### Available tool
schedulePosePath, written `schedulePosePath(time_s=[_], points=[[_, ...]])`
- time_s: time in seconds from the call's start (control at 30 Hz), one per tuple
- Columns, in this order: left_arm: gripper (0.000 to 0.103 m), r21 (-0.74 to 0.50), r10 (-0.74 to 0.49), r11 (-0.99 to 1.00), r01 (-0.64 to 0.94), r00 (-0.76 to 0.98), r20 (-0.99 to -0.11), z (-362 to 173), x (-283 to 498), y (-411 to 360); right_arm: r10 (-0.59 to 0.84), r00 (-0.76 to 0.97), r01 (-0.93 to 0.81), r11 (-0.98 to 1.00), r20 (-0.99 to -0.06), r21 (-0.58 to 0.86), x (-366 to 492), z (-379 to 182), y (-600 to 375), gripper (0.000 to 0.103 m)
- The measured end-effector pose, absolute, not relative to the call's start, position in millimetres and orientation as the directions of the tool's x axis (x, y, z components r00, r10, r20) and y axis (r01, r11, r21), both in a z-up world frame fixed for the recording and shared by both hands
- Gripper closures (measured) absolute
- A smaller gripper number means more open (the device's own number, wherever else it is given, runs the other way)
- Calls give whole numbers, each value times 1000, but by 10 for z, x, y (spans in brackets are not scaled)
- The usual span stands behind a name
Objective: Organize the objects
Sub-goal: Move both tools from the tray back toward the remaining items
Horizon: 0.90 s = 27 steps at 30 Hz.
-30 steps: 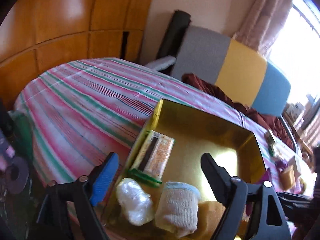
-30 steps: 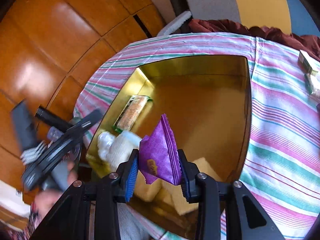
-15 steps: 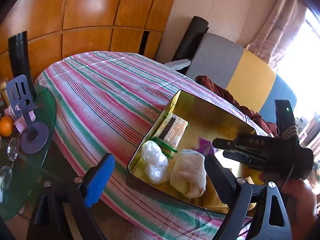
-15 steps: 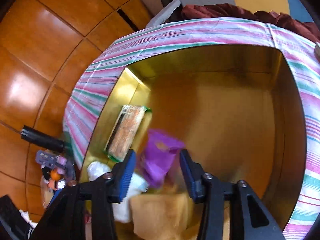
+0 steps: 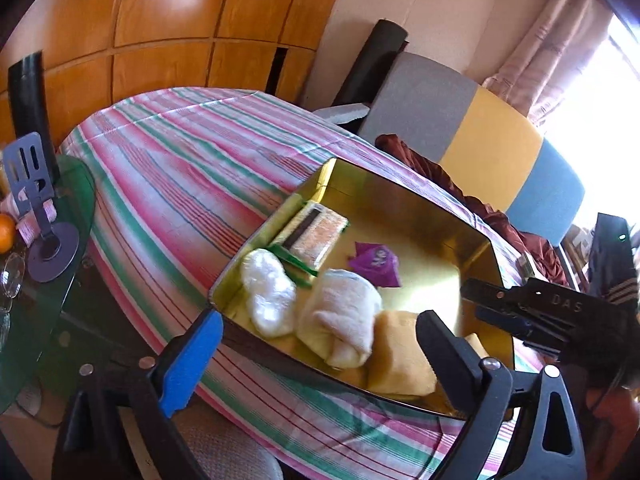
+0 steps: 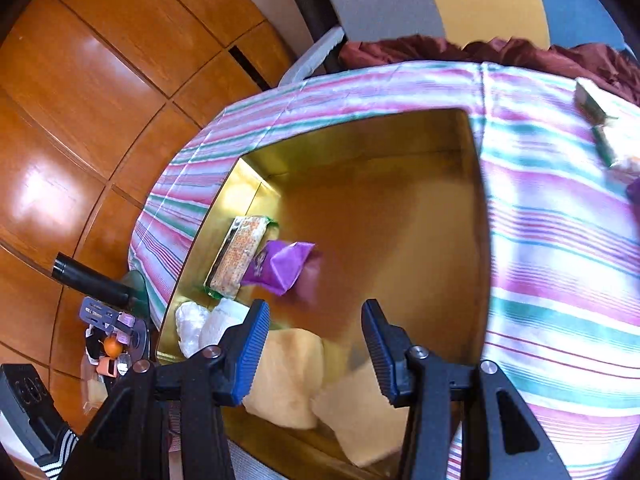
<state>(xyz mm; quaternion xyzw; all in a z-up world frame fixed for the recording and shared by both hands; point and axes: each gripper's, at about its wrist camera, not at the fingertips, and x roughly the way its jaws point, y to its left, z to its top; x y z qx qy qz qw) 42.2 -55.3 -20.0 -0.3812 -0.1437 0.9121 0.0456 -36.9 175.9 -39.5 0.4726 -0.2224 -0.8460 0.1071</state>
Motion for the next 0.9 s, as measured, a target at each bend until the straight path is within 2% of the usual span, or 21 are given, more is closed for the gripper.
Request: schedulePosePath(time_s=[0.17, 0.43, 0.7, 0.9], points=[[2, -278, 215, -960, -23, -695, -686, -160, 490, -351, -312, -589, -28, -914, -745, 405, -120, -270, 1938, 55], [0, -265, 263, -959, -101, -670, -695, -105, 615, 9, -161, -646, -134, -939, -746, 318, 493, -233, 2581, 55], [0, -228, 335, -942, -247, -640, -692, -12, 797, 591, -22, -567, -311, -920, -823, 239, 1026, -452, 3467, 55], [0, -201, 387, -911, -360, -580, -717, -40, 897, 1076, 53, -534, -460, -856, -844, 237, 1349, -544, 4236, 55]])
